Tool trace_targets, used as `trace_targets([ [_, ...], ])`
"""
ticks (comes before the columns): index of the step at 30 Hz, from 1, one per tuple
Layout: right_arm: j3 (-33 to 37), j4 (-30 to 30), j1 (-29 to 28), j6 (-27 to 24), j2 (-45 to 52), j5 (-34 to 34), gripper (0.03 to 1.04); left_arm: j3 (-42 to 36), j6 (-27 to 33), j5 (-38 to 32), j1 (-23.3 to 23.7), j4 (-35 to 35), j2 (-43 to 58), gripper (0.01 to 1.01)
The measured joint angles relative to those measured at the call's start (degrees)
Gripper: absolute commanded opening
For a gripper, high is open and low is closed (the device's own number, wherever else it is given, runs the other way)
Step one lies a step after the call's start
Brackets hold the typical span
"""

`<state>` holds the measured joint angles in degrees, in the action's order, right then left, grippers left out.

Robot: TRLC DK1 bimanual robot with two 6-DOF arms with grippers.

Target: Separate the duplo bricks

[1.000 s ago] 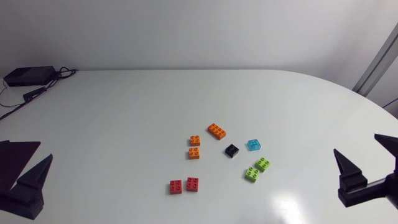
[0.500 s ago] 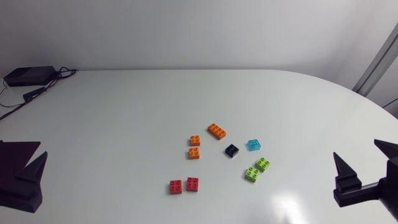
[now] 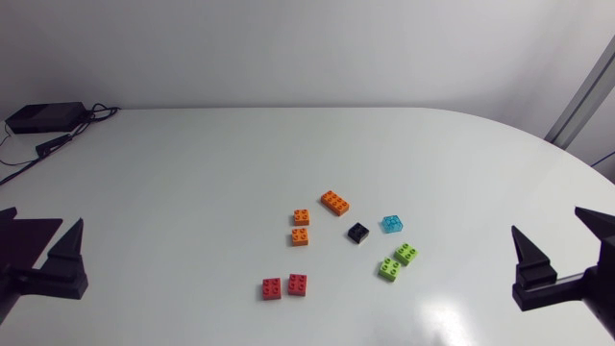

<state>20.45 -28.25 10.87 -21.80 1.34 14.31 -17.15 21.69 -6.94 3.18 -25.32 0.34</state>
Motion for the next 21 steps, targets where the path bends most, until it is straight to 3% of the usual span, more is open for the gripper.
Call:
trace_targets([
  [8,-1.0,3.5,2.4,0.9,1.3,-0.4,1.0,3.8,-2.1,-2.1,0.1,7.6,0.0,0.987],
  [14,-2.6,6.1,4.2,1.5,0.3,-0.4,1.0,5.2,-2.3,-2.1,-3.2,10.9,0.0,0.987],
  [21,-5.7,10.6,4.9,1.5,0.4,-0.4,1.0,8.7,-2.3,-2.4,-3.7,15.6,0.0,0.987],
])
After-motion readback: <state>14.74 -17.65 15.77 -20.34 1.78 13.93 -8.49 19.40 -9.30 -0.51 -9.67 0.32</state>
